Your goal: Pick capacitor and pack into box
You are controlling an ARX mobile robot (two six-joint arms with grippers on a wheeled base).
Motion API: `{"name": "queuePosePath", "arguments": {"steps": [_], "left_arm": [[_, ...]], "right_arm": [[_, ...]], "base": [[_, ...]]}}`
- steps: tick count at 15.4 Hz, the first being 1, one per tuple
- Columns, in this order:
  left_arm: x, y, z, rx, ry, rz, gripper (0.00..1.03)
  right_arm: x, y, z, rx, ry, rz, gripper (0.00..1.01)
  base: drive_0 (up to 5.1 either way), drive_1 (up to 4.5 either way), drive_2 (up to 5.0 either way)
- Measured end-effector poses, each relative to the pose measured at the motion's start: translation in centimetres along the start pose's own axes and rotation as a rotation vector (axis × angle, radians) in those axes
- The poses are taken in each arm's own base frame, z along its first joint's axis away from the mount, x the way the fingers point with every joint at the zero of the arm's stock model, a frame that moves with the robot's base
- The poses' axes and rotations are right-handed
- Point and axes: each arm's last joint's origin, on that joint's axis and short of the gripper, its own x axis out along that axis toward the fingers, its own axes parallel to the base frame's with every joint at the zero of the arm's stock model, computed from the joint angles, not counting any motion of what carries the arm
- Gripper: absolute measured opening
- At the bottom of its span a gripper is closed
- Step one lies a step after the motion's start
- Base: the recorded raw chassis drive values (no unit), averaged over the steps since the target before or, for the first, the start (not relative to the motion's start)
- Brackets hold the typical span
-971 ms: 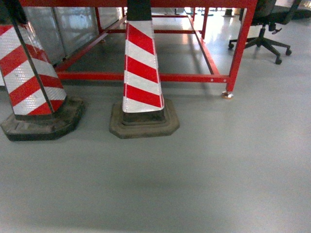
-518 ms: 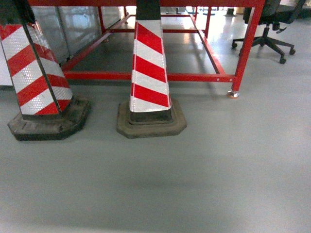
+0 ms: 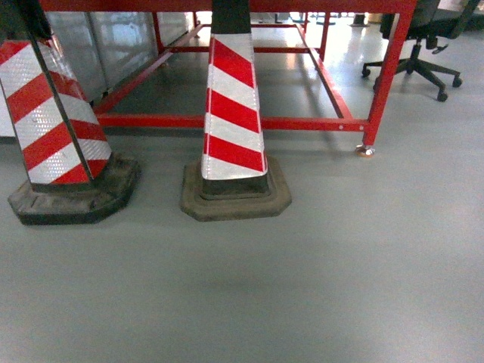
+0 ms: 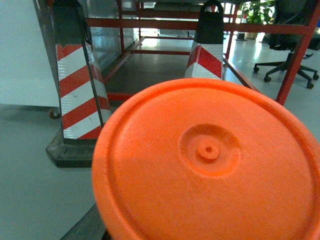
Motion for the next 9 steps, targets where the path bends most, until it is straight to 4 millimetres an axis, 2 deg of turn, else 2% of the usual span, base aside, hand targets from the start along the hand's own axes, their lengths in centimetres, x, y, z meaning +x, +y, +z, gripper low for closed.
{"name": "queuePosePath", "arguments": {"steps": [9], "left_arm": [[0.00,0.00,-0.02,0.000,0.002,0.000,0.44]], "right_arm": [[0.00,0.00,-0.02,0.000,0.002,-0.001,0.98]], "base": [[0.0,4.17,-4.1]]}}
